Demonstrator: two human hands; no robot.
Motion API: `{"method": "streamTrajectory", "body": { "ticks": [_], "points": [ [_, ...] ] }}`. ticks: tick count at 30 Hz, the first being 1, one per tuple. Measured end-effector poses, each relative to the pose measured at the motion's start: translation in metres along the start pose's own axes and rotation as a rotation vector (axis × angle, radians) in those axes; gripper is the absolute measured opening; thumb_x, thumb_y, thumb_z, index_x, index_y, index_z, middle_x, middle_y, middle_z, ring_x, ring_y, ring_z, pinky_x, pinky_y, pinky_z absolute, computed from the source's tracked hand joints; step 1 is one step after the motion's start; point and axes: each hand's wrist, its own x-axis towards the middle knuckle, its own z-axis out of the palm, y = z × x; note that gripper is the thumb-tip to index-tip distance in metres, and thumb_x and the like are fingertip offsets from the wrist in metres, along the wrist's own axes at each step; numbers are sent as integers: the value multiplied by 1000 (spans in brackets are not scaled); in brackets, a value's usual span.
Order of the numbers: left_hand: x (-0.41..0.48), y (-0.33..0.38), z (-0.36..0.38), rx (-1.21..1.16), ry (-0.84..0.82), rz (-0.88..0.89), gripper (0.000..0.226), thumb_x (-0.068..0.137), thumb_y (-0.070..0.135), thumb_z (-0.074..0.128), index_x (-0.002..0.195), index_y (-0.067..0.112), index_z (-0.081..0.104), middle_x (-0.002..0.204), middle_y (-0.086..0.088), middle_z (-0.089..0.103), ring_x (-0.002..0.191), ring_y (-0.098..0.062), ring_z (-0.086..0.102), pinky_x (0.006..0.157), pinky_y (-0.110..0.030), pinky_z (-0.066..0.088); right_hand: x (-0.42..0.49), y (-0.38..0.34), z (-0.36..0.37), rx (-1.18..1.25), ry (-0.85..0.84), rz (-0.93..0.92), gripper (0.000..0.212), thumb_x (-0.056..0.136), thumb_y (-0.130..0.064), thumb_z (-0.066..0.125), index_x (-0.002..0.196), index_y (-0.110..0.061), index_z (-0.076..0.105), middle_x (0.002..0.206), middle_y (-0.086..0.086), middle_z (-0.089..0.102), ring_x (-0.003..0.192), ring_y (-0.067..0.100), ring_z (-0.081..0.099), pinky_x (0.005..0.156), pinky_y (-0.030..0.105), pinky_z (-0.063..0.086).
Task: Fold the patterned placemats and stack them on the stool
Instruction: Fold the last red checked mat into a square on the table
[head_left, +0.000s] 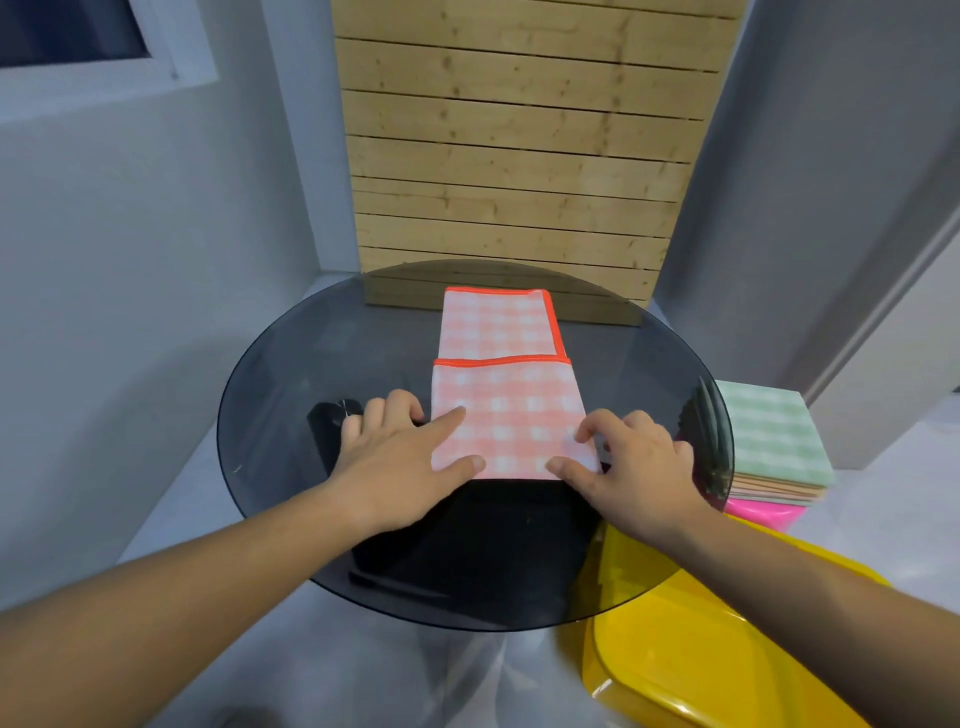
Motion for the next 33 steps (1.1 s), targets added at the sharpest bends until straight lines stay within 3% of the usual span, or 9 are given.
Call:
{"method": "streamTrajectory", "body": {
  "ticks": [10, 13, 16, 20, 23, 26, 33],
  "points": [
    [2, -31, -4, -47, -84, 113, 54, 97, 67, 29, 150, 58, 21, 132, 13, 23, 129, -17, 20, 112, -35, 16, -2, 22, -8, 116, -45, -68, 25, 92, -58, 54, 113, -45, 56, 105, -10, 51, 105, 12, 49, 95, 41, 34],
    [2, -28, -6, -48, -49, 178, 54, 100, 59, 33, 153, 50, 23, 152, 8, 16, 144, -19, 10, 119, -38, 11, -1, 21, -9, 123, -34, -93, 27, 91, -59, 53, 111, -43, 59, 106, -10, 49, 106, 12, 48, 96, 41, 36],
    [3, -25, -8, -82, -41, 332, 58, 101, 56, 36, 156, 43, 22, 166, 11, 2, 153, -11, -5, 123, -34, 5, -1, 20, -11, 148, 29, -246, 32, 87, -60, 59, 109, -38, 64, 118, -12, 48, 116, 10, 41, 98, 37, 38],
    [7, -21, -6, -88, -119, 364, 70, 97, 66, 37, 158, 39, 16, 167, 10, 6, 153, -8, -1, 123, -31, 7, 1, 15, -16, 99, -24, -481, 38, 86, -56, 64, 117, -32, 64, 138, -13, 50, 129, 8, 39, 106, 33, 37],
    [9, -22, -5, -141, -141, 338, 82, 89, 75, 43, 158, 39, 17, 166, 13, 10, 153, -8, 3, 124, -33, 8, 6, 14, -20, 20, -41, -554, 38, 90, -53, 59, 118, -27, 67, 127, -12, 61, 118, 8, 54, 100, 29, 46],
    [12, -27, -6, -268, -170, 290, 96, 76, 85, 49, 156, 42, 20, 164, 18, 16, 151, -4, 7, 125, -37, 11, 7, 14, -21, -89, 44, -677, 30, 91, -47, 59, 104, -24, 72, 113, -8, 70, 102, 12, 66, 85, 29, 54],
    [9, -25, -6, -259, -190, 272, 92, 75, 81, 57, 153, 42, 28, 163, 20, 12, 150, -6, 4, 123, -34, 7, 5, 12, -21, -107, 113, -789, 19, 94, -35, 62, 93, -20, 74, 101, -3, 73, 90, 17, 71, 73, 34, 61]
  ]
}}
